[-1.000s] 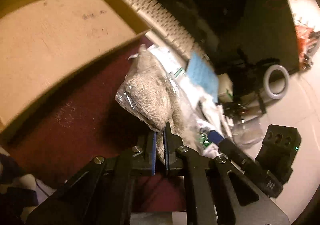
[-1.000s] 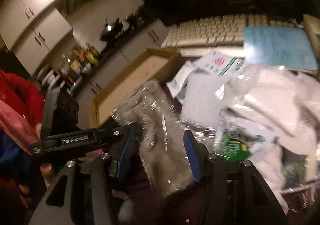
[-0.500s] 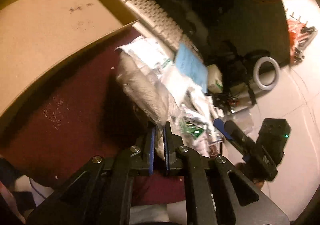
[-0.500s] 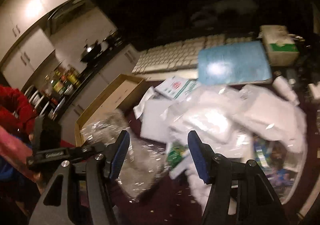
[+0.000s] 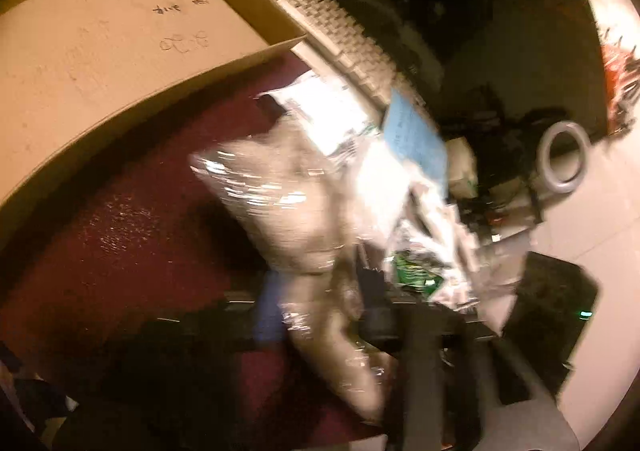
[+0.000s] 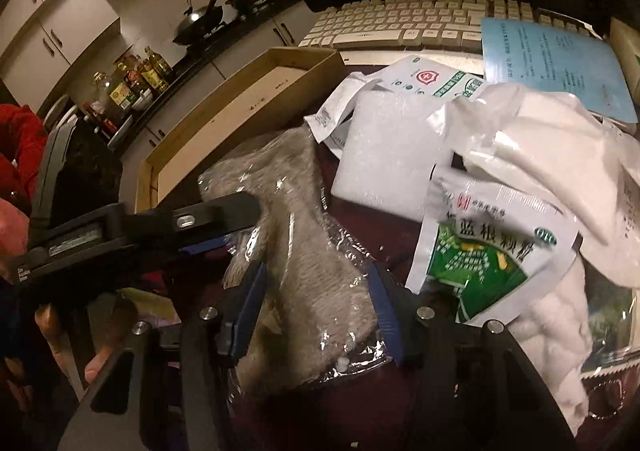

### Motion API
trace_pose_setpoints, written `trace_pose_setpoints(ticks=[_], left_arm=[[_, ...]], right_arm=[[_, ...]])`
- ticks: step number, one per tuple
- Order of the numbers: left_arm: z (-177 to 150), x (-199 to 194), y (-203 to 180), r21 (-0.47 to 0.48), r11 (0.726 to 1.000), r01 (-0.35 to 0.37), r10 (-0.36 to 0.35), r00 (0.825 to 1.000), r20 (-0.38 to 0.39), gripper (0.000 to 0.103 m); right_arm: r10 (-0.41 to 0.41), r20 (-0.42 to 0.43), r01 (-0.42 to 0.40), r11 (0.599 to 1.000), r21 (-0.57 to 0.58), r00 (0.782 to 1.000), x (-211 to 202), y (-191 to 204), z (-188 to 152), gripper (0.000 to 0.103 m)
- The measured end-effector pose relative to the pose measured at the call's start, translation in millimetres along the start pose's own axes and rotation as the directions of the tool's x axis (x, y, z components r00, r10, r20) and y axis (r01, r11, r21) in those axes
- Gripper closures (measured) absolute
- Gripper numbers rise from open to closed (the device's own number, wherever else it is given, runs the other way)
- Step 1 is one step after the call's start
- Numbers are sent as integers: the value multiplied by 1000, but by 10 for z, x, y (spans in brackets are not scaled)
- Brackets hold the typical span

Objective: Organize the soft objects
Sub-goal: 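Grasp the clear bag with grey knit item using the left gripper, then carry the bagged grey item with the left gripper while the right gripper grasps the white foam square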

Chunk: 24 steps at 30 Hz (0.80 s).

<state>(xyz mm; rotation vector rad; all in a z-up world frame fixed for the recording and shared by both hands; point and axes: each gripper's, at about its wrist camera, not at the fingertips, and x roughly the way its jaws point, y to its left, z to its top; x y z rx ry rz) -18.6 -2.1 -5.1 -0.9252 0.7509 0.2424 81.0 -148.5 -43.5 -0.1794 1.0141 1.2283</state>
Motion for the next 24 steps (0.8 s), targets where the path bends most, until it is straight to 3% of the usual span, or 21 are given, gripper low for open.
trace_pose_setpoints(ticks=[2, 5, 8, 14, 16, 24], left_arm=[[-15, -3, 11, 9, 1000, 8, -8, 1000, 5, 93], [-14, -125, 37, -1, 998, 56, -56, 998, 9, 94], [-7, -347, 70, -20, 991, 129, -128, 991, 28, 95], [67, -844, 124, -14, 986, 165, -162, 979, 127, 95], [74, -977, 183, -14, 987, 158, -154, 975, 162, 95], [137, -1330, 431, -25, 984, 174, -163, 957, 241, 95]], right_arm=[[13, 20, -14, 1000, 14, 1000, -109, -17, -18, 50], [17, 62, -19, 999, 34, 998, -279, -55, 41, 50], [12, 121, -20, 998, 61, 993, -405, -103, 171, 43], [-143, 74, 130, 979, 157, 987, -25, -199, 544, 39], [-270, 39, 257, 945, 204, 962, 99, -206, 579, 39], [-369, -36, 368, 907, 206, 929, 371, -156, 669, 36]])
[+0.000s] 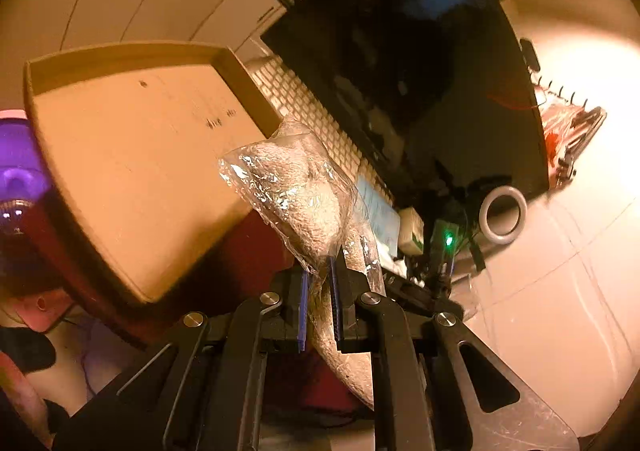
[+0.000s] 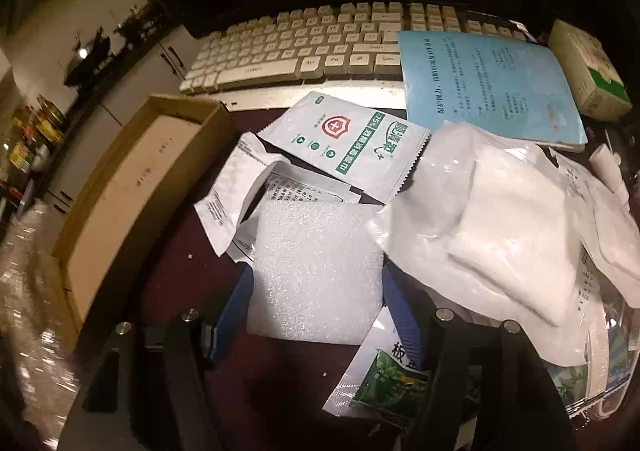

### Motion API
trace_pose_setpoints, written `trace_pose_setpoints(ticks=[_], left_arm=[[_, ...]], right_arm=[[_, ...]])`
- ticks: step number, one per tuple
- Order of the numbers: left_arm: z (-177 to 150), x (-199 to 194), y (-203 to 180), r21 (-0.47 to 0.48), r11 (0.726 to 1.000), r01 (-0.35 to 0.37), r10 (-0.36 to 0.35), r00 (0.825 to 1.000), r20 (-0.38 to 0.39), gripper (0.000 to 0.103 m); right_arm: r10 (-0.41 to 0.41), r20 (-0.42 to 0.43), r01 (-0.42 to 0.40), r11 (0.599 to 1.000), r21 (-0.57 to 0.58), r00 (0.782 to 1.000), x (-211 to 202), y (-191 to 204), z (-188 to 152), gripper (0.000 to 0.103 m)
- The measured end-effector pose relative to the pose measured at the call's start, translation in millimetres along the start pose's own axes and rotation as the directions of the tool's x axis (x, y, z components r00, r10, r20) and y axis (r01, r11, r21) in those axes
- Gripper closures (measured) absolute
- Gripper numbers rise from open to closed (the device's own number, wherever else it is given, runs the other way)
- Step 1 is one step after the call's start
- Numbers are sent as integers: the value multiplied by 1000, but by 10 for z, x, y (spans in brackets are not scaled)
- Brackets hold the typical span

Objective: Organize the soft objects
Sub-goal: 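Carry the bagged grey item with the left gripper while the right gripper grasps the white foam square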

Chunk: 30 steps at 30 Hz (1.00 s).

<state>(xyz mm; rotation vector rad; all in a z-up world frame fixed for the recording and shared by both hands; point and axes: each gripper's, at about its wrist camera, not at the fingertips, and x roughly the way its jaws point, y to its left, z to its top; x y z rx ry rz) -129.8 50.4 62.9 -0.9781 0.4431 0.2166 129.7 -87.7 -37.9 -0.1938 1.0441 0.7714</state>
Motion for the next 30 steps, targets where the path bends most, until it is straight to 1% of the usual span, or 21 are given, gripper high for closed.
trace_pose_setpoints(ticks=[1, 5, 8, 9, 11, 15, 17, 19, 21, 22, 24, 25, 27, 28, 29, 30], left_arm=[[2, -49, 15, 1, 1000, -8, 8, 1000, 14, 95], [91, -205, 148, -23, 999, -32, 34, 997, 69, 95], [132, -273, 306, -53, 998, -43, 48, 995, 91, 95], [159, -293, 340, -58, 997, -49, 54, 993, 104, 95], [179, -337, 383, -66, 997, -44, 52, 991, 123, 95], [243, -375, 475, -88, 994, -62, 74, 987, 140, 95], [278, -367, 512, -96, 993, -71, 84, 986, 145, 95], [322, -364, 543, -97, 991, -94, 108, 982, 156, 95], [372, -344, 580, -90, 989, -120, 134, 978, 162, 95], [404, -319, 591, -88, 985, -150, 162, 974, 161, 95], [442, -270, 613, -69, 976, -207, 216, 963, 163, 95], [449, -239, 633, -66, 972, -226, 234, 959, 158, 95], [487, -122, 674, -58, 961, -269, 275, 953, 131, 95], [502, -64, 676, -50, 959, -279, 283, 952, 121, 95], [514, -13, 652, -35, 948, -318, 320, 940, 117, 95], [526, 18, 648, -13, 934, -357, 356, 927, 118, 94]], right_arm=[[-17, -14, 17, 1000, -7, 1000, 13, 4, -24, 36], [-34, -2, 34, 999, -22, 999, 6, 24, -50, 34], [-59, -16, 58, 996, -63, 998, 112, 98, -47, 33], [-71, -6, 71, 994, -78, 997, 117, 121, -55, 33], [-60, 17, 60, 997, -55, 998, 87, 83, -78, 33], [-16, 50, 18, 999, -35, 999, -30, -3, -108, 35], [39, 63, -36, 999, -36, 997, -91, -11, -127, 35], [100, 92, -96, 994, -49, 991, -233, 28, -161, 35], [190, 123, -181, 980, -85, 974, -394, 142, -159, 35], [226, 143, -211, 971, -117, 964, -491, 243, -141, 35], [266, 157, -232, 951, -205, 951, -622, 537, -52, 35], [286, 152, -247, 941, -234, 946, -635, 662, 0, 35], [362, 134, -313, 904, -290, 922, -606, 999, 152, 35], [370, 127, -316, 895, -316, 920, -562, 1151, 203, 35], [382, 112, -324, 881, -345, 918, -494, 1312, 262, 35], [403, 93, -346, 864, -365, 910, -396, 1470, 324, 35]])
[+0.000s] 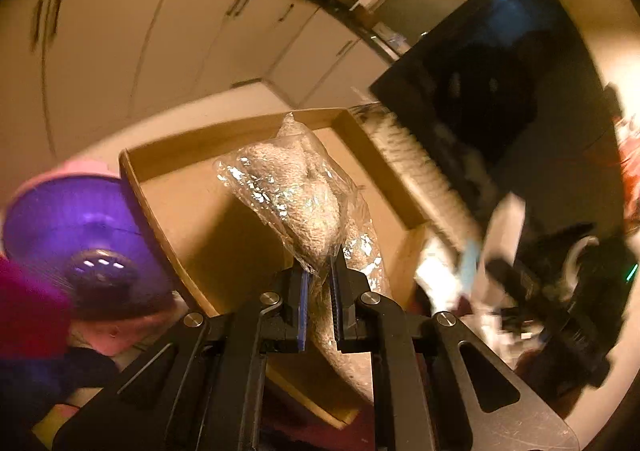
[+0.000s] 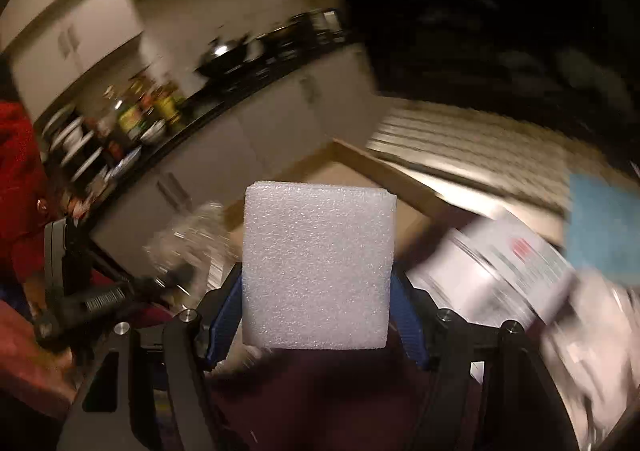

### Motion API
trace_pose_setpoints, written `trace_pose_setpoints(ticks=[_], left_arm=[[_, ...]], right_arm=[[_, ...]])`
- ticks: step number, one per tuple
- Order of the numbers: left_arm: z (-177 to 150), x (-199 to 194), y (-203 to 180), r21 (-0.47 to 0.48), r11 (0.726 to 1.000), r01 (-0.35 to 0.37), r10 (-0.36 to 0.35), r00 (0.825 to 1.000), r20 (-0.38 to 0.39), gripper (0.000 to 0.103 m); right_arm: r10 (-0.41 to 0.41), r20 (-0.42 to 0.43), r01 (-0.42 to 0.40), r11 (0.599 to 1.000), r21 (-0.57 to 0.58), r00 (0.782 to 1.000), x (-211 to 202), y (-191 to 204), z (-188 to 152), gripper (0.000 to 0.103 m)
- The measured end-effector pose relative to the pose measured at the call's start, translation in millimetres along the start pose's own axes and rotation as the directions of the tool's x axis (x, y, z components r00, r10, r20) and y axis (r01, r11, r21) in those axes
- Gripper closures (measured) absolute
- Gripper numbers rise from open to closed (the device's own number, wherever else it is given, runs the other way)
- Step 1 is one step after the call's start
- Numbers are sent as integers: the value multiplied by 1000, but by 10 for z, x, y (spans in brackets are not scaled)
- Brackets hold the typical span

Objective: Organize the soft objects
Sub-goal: 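Carry the bagged grey item with the left gripper while the right gripper grasps the white foam square, then lower both held items into the cardboard box and open both grippers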

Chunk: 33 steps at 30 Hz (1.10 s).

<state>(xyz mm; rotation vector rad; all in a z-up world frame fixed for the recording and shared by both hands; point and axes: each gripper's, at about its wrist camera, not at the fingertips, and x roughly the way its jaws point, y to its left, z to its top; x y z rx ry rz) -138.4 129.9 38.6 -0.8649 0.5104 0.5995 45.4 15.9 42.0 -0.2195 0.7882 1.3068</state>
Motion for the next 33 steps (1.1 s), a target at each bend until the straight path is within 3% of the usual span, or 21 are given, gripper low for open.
trace_pose_setpoints(ticks=[2, 7, 10, 13, 21, 23, 25, 28, 33], left_arm=[[-17, 59, -77, 64, 995, -75, 75, 997, 0, 94], [-151, 250, -100, 106, 987, -118, 128, 988, -91, 94], [-233, 216, -177, 135, 982, -129, 142, 986, -93, 94], [-303, 181, -265, 153, 978, -139, 157, 982, -109, 94], [-441, 189, -318, 153, 985, -76, 102, 980, -168, 94], [-395, 183, -298, 144, 987, -76, 99, 983, -156, 94], [-288, 112, -234, 111, 992, -52, 66, 991, -119, 94], [-185, 0, -221, 122, 991, -52, 57, 998, -37, 94], [-169, 55, -246, 165, 982, -95, 101, 994, -28, 94]], right_arm=[[-9, -58, 7, 1000, -25, 998, 398, 114, 104, 35], [-17, -170, 12, 1000, -28, 985, 925, 112, 5, 35], [6, -202, -5, 1000, 9, 979, 958, 48, -72, 35], [-12, -203, 7, 1000, -24, 979, 867, 42, -111, 35], [2, -255, -14, 999, -46, 967, 856, 9, -148, 35], [41, -252, -46, 999, -16, 967, 813, -65, -142, 35], [129, -218, -122, 992, 43, 967, 729, -141, -53, 35], [158, -166, -145, 986, 87, 973, 627, -203, 88, 34], [105, -198, -97, 994, 52, 975, 749, -122, 108, 34]])
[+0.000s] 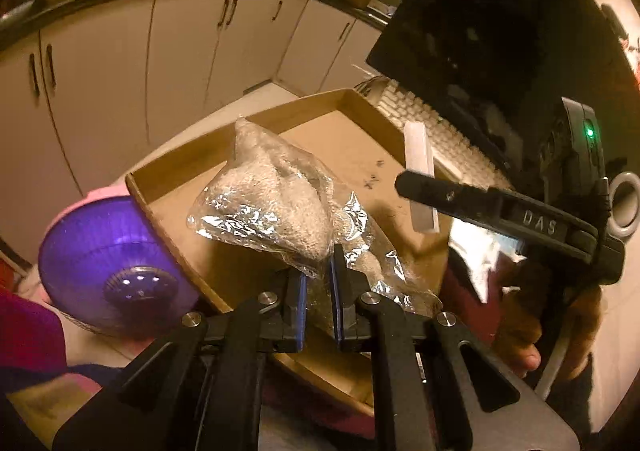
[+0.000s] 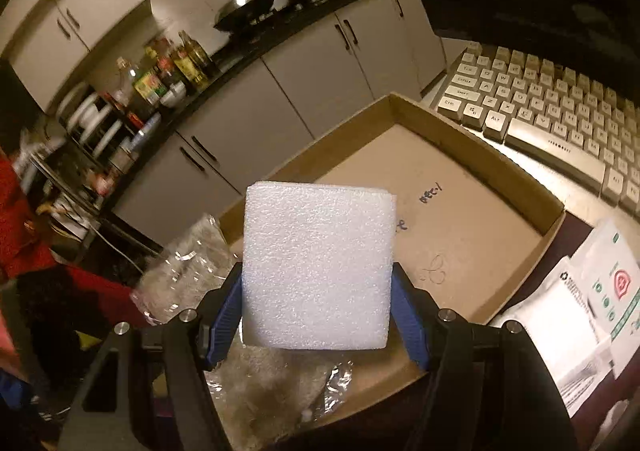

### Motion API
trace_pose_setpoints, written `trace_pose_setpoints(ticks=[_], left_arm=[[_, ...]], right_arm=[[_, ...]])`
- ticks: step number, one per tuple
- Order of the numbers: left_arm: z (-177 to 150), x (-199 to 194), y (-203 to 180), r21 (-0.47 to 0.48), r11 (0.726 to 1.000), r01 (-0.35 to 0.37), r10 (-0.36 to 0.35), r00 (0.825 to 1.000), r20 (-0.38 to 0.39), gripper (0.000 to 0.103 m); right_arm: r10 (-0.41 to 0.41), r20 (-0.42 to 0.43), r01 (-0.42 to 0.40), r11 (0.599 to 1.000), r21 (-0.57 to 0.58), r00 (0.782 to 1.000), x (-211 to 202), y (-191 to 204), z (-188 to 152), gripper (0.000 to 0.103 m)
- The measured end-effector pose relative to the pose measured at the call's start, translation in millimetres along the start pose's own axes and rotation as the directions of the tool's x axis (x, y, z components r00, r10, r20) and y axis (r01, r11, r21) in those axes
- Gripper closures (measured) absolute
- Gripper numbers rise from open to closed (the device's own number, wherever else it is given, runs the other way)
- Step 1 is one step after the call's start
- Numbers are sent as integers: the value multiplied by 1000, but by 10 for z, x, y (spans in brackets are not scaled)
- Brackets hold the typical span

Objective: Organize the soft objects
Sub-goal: 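Lower both held items into the cardboard box and open both grippers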

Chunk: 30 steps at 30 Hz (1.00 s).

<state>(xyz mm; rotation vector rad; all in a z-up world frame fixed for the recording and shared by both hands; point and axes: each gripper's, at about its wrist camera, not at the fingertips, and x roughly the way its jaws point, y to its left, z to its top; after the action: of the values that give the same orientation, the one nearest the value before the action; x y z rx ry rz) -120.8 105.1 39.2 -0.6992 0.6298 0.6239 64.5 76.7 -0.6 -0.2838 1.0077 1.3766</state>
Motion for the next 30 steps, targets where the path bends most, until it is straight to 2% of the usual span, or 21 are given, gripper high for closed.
trace_pose_setpoints(ticks=[2, 6, 9, 12, 14, 17, 20, 23, 28, 30], left_arm=[[-9, 15, 39, -9, 1000, 11, -11, 1000, 10, 92], [11, 60, 167, -59, 998, 36, -36, 999, 2, 65], [2, -61, 238, -79, 996, 47, -44, 998, 42, 62], [30, -153, 325, -111, 993, 34, -25, 996, 81, 43], [62, -190, 383, -128, 992, 10, 3, 996, 94, 43], [61, -324, 433, -139, 990, 16, 4, 990, 141, 43], [6, -425, 393, -131, 989, 64, -44, 988, 150, 43], [-115, -542, 283, -94, 992, 80, -65, 985, 157, 43], [-223, -817, 85, -36, 998, 60, -53, 982, 180, 43], [-241, -889, 42, -10, 1000, 15, -12, 982, 189, 43]], right_arm=[[-13, -20, 13, 1000, -8, 1000, 70, 27, -53, 34], [-61, -62, 59, 998, -28, 996, 177, 51, -138, 34], [-57, -71, 56, 998, -16, 996, 188, 32, -161, 34], [-59, -63, 58, 998, -16, 996, 152, 24, -184, 34], [-77, -59, 76, 997, -22, 995, 134, 34, -189, 34], [-82, -24, 82, 997, -16, 996, 36, 20, -206, 33], [-78, -20, 77, 997, -15, 997, -17, 11, -234, 33], [-49, 1, 49, 999, -14, 999, -152, 38, -327, 33], [30, 58, -29, 999, -18, 998, -484, 71, -538, 33], [43, 70, -41, 999, -22, 997, -589, 63, -605, 33]])
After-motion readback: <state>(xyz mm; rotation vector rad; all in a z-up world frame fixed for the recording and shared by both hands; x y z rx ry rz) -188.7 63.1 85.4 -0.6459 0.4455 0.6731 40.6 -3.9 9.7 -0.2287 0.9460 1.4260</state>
